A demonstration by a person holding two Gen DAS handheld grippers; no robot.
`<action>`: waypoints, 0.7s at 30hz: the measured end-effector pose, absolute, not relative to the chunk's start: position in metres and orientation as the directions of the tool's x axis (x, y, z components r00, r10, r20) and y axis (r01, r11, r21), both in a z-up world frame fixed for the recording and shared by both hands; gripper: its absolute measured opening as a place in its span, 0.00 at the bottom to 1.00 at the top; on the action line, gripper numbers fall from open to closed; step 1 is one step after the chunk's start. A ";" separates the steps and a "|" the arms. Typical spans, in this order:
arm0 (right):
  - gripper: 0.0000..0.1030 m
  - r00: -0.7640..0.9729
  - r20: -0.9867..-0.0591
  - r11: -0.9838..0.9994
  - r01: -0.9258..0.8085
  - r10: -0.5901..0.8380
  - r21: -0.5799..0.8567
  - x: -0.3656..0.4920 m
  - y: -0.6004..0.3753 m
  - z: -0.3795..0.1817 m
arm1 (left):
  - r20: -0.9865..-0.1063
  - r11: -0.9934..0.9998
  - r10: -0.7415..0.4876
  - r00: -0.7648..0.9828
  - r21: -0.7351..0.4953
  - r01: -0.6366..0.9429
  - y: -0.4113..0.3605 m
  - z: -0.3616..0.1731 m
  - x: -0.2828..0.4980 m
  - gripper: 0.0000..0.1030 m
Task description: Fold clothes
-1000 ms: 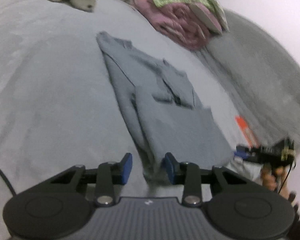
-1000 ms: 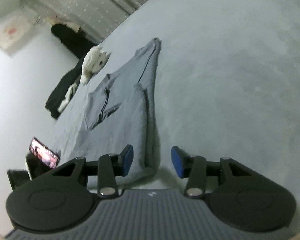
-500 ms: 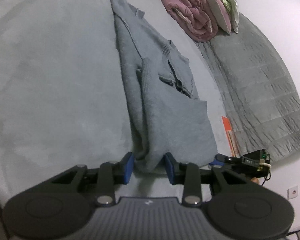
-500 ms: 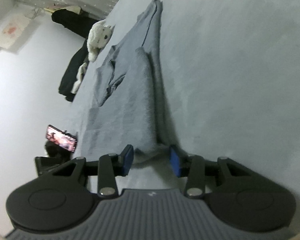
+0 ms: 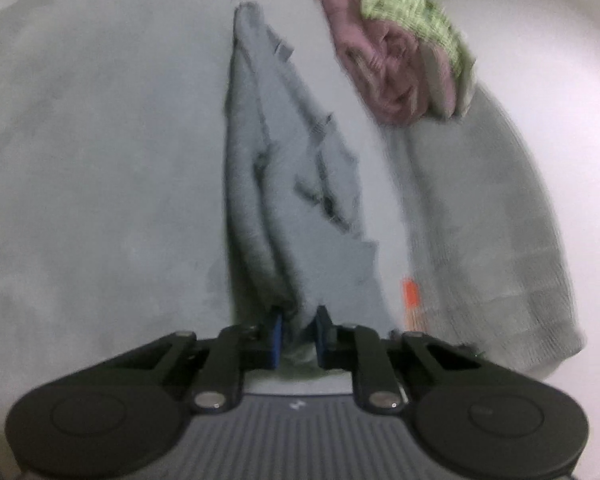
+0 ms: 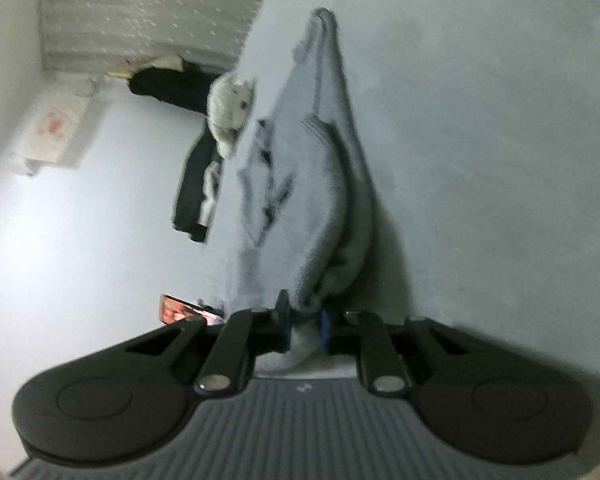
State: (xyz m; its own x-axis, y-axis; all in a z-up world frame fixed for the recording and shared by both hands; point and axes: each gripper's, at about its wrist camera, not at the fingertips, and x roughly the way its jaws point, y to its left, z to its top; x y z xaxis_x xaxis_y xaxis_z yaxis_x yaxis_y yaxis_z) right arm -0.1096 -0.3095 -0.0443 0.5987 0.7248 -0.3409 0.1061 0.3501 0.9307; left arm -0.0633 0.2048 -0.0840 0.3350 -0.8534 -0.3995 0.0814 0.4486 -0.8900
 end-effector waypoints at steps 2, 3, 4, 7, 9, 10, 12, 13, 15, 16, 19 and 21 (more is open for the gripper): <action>0.16 0.619 -0.298 0.313 0.088 0.727 0.946 -0.108 -0.310 -0.039 | -0.350 0.399 -0.863 0.365 -0.914 0.068 0.209 -0.082 -0.064 0.14; 0.16 0.629 -0.275 0.291 0.080 0.727 0.953 -0.107 -0.310 -0.037 | -0.330 0.379 -0.864 0.380 -0.923 0.061 0.209 -0.081 -0.064 0.14; 0.16 0.641 -0.248 0.264 0.073 0.727 0.962 -0.106 -0.311 -0.035 | -0.309 0.357 -0.865 0.396 -0.933 0.053 0.210 -0.080 -0.063 0.14; 0.16 0.663 -0.194 0.194 0.074 0.723 0.978 -0.096 -0.310 -0.028 | -0.245 0.281 -0.861 0.445 -0.959 0.017 0.211 -0.075 -0.057 0.13; 0.16 0.675 -0.182 0.178 0.077 0.715 0.981 -0.086 -0.311 -0.018 | -0.207 0.229 -0.852 0.480 -0.973 -0.013 0.214 -0.069 -0.048 0.13; 0.16 0.683 -0.180 0.176 0.077 0.708 0.981 -0.079 -0.312 -0.012 | -0.196 0.212 -0.844 0.500 -0.977 -0.024 0.215 -0.065 -0.041 0.13; 0.16 0.700 -0.176 0.176 0.073 0.692 0.982 -0.065 -0.314 0.000 | -0.189 0.201 -0.825 0.533 -0.979 -0.037 0.215 -0.055 -0.025 0.13; 0.16 0.709 -0.175 0.177 0.072 0.683 0.982 -0.057 -0.316 0.006 | -0.190 0.199 -0.818 0.543 -0.979 -0.043 0.216 -0.051 -0.017 0.13; 0.16 0.720 -0.189 0.196 0.075 0.667 0.978 -0.041 -0.317 0.015 | -0.203 0.218 -0.807 0.554 -0.975 -0.039 0.211 -0.042 0.001 0.13; 0.16 0.725 -0.197 0.208 0.076 0.660 0.975 -0.031 -0.316 0.020 | -0.211 0.232 -0.802 0.559 -0.972 -0.034 0.208 -0.038 0.010 0.13; 0.16 0.733 -0.214 0.237 0.075 0.646 0.969 -0.001 -0.311 0.026 | -0.236 0.273 -0.785 0.573 -0.962 -0.022 0.197 -0.026 0.038 0.13; 0.16 0.740 -0.220 0.243 0.078 0.636 0.967 0.014 -0.311 0.023 | -0.258 0.303 -0.770 0.584 -0.953 -0.021 0.193 -0.022 0.054 0.12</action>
State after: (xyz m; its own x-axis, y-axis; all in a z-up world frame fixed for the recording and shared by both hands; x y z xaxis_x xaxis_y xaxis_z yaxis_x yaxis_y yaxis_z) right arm 0.0142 -0.3107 0.0233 0.7401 0.6355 -0.2199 0.0782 0.2434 0.9668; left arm 0.0539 0.1930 -0.0218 0.5837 -0.7700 -0.2578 -0.0208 0.3032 -0.9527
